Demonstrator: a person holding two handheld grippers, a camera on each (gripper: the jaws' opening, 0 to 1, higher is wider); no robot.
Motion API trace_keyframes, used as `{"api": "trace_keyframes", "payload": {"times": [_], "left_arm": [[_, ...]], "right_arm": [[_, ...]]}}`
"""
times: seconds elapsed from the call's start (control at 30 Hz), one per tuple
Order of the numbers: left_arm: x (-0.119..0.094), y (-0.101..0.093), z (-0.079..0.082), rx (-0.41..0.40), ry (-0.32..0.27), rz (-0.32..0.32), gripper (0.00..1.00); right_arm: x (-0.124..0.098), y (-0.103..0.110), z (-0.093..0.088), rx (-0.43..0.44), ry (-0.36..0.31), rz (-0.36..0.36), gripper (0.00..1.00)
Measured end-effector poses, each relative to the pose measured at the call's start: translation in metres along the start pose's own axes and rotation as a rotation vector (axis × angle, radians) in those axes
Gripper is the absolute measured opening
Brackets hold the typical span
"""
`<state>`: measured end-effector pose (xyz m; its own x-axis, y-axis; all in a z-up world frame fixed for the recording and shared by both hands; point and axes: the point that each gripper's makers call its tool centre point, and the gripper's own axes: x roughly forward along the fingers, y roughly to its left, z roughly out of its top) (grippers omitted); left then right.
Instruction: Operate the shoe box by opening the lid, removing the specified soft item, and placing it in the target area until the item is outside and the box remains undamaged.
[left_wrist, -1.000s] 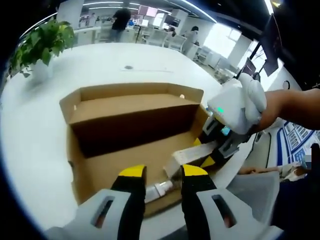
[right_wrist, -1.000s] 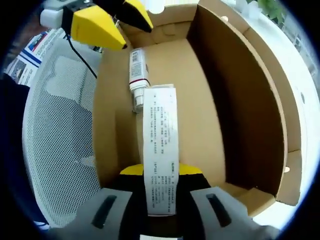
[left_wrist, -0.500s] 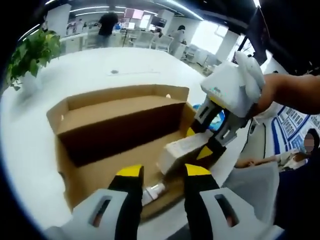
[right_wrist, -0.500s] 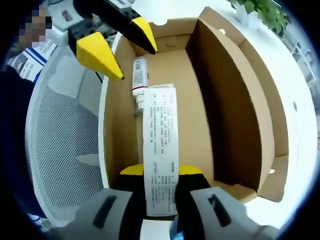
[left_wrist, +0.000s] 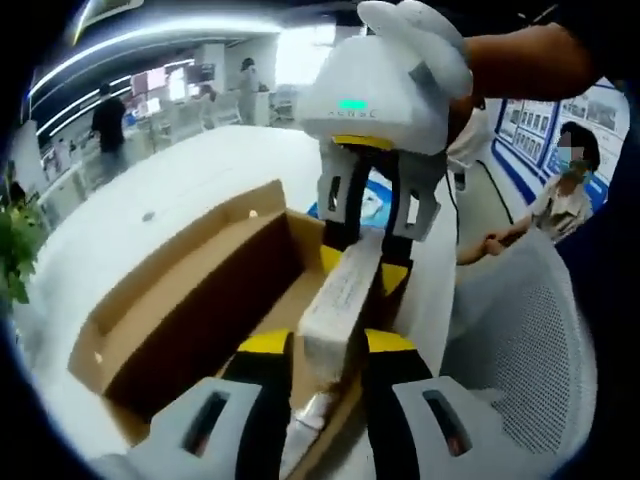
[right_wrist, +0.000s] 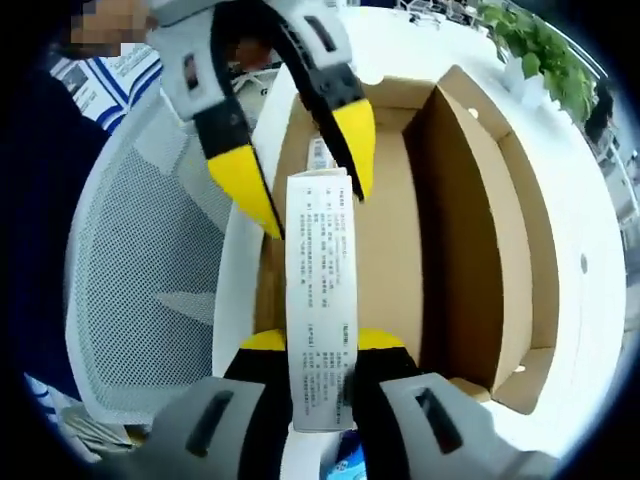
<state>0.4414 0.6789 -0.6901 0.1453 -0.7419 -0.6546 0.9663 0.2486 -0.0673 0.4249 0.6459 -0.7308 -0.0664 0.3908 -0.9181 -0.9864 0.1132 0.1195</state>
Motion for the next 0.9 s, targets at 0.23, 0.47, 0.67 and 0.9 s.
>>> {"api": "trace_keyframes", "payload": {"times": [0.23, 0.47, 0.67, 0.9], "left_arm": [[0.003, -0.014, 0.004, 0.070, -0.016, -0.070, 0.20], [-0.002, -0.014, 0.014, 0.098, -0.072, -0.077, 0.16], [-0.006, -0.011, 0.023, 0.109, -0.096, -0.072, 0.16], [-0.014, -0.007, 0.034, 0.110, -0.135, -0.069, 0.16]], "right_arm": [[-0.006, 0.007, 0.003, -0.092, -0.005, 0.018, 0.19], [-0.017, 0.003, 0.007, -0.114, -0.057, 0.004, 0.20], [-0.030, -0.002, 0.009, -0.092, -0.110, -0.017, 0.21], [-0.046, -0.008, 0.002, -0.067, -0.143, -0.050, 0.21]]}}
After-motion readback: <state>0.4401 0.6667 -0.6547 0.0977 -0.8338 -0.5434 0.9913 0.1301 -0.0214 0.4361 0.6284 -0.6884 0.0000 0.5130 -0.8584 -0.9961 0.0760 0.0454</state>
